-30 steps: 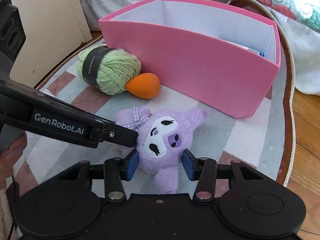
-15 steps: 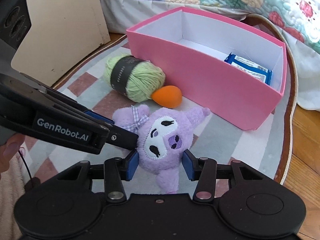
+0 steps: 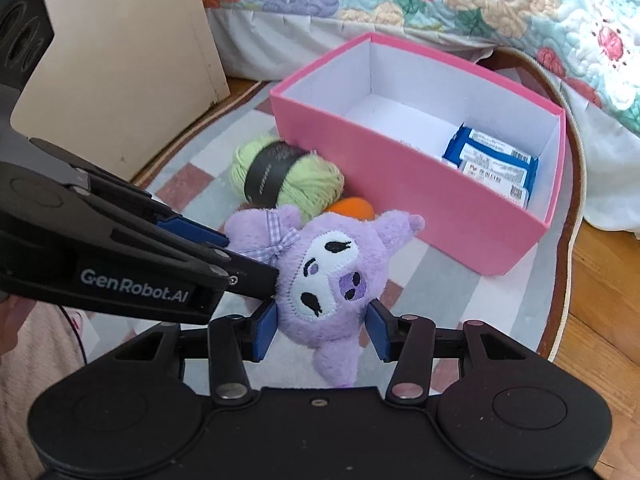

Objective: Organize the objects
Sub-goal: 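Lift the plush toy with both tools up over the pink box, then lower the plush toy with both tools into the box beside the packets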

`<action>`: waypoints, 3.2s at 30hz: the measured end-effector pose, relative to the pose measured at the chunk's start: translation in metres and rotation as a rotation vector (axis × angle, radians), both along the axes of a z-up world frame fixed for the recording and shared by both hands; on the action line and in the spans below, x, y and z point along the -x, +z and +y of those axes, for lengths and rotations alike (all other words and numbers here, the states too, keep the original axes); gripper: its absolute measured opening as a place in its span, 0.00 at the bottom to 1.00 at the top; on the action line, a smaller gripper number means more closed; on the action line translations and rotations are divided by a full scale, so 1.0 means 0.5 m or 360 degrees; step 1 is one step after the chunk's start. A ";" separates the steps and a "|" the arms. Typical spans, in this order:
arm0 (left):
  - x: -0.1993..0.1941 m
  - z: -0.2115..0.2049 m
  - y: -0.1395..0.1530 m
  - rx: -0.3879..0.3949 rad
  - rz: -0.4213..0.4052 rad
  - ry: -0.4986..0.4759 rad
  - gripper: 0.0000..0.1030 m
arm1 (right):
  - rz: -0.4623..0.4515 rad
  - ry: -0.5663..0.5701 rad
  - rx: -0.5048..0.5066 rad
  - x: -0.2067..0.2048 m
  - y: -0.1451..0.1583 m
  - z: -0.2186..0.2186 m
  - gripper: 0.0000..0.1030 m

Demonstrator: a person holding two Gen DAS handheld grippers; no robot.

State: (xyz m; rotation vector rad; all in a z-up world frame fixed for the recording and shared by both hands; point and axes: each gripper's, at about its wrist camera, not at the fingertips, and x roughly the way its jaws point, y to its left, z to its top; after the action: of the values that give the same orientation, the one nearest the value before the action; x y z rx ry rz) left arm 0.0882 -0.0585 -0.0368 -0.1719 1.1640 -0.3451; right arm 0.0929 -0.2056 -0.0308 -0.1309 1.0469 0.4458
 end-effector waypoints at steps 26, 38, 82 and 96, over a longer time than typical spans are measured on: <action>-0.066 -0.008 0.113 -0.0042 -0.0208 -0.0007 0.30 | -0.0123 -0.0021 -0.0020 -0.073 0.106 -0.006 0.53; -0.139 -0.020 0.142 -0.0130 -0.0279 -0.0039 0.30 | -0.0181 -0.0034 -0.0031 -0.138 0.118 -0.009 0.53; -0.493 -0.026 -0.106 -0.0083 -0.0126 0.0112 0.31 | 0.0142 -0.0111 -0.0124 -0.508 -0.121 -0.072 0.53; -0.502 -0.029 -0.148 -0.0015 -0.0080 0.0128 0.32 | 0.0273 -0.0163 -0.0098 -0.510 -0.152 -0.082 0.50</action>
State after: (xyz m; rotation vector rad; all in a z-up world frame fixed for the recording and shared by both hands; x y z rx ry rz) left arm 0.3393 -0.0730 -0.1110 -0.1999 1.1057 -0.2715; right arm 0.3477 -0.2464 -0.1070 0.0167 1.2014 0.4007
